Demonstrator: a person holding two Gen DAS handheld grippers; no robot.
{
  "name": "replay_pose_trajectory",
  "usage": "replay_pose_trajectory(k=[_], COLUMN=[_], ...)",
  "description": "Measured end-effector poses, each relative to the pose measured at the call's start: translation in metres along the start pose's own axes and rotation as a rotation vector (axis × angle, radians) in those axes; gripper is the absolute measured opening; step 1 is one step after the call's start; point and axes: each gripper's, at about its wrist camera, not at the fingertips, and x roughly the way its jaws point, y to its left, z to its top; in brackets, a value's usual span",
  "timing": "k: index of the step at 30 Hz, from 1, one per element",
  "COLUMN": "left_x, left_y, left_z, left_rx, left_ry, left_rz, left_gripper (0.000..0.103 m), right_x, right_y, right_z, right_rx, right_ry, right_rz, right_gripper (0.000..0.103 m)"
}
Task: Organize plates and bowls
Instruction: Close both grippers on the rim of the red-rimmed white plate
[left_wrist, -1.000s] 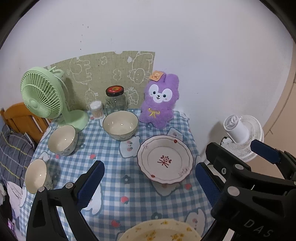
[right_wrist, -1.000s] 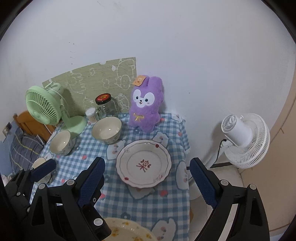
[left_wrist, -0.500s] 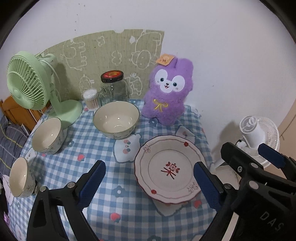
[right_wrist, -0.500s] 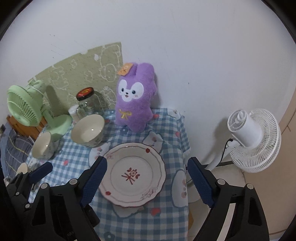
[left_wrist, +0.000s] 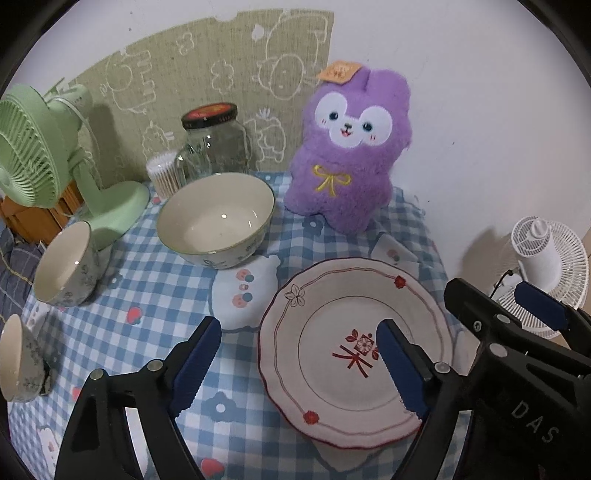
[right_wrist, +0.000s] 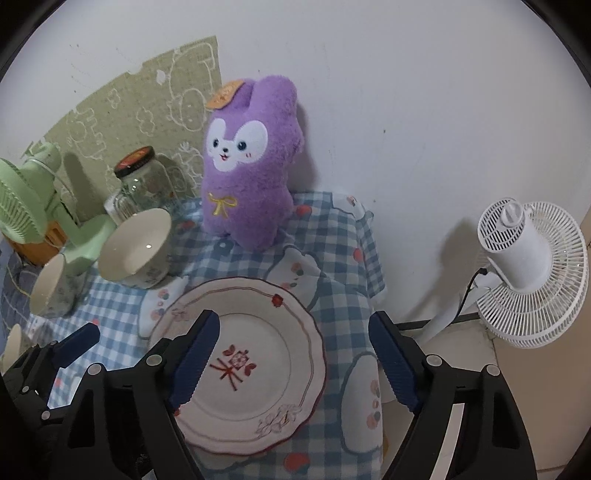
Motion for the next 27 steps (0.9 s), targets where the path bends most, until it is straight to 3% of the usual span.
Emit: replay_pose_trajectory(k=[8, 16, 20, 27], left_x=[0.034, 0.054, 0.067, 0.08], left_y=[0.006, 0.0, 0.0, 0.004], left_z=[-0.005, -0.007, -0.007, -0.01], left_rx=[-0.004, 0.049, 0.04, 0.006], left_ry=[0.048, 0.078, 0.13, 0.158], left_rz=[-0.023, 0.029, -0.002, -0.029], left_gripper=[0.082, 0.074, 0.069, 0.059], right_x=[0.033, 0.06, 0.071, 0.085], right_y=[-0.009, -0.009, -0.009, -0.008], right_z=[-0.007, -0.016, -0.019, -0.023], right_rx=[0.03, 0.03, 0.024, -0.003], right_ry=[0.044, 0.095, 0.124, 0.169], right_rz=[0.001, 0.003, -0.005, -0.024], right_gripper=[0.079, 0.07, 0.068, 0.054])
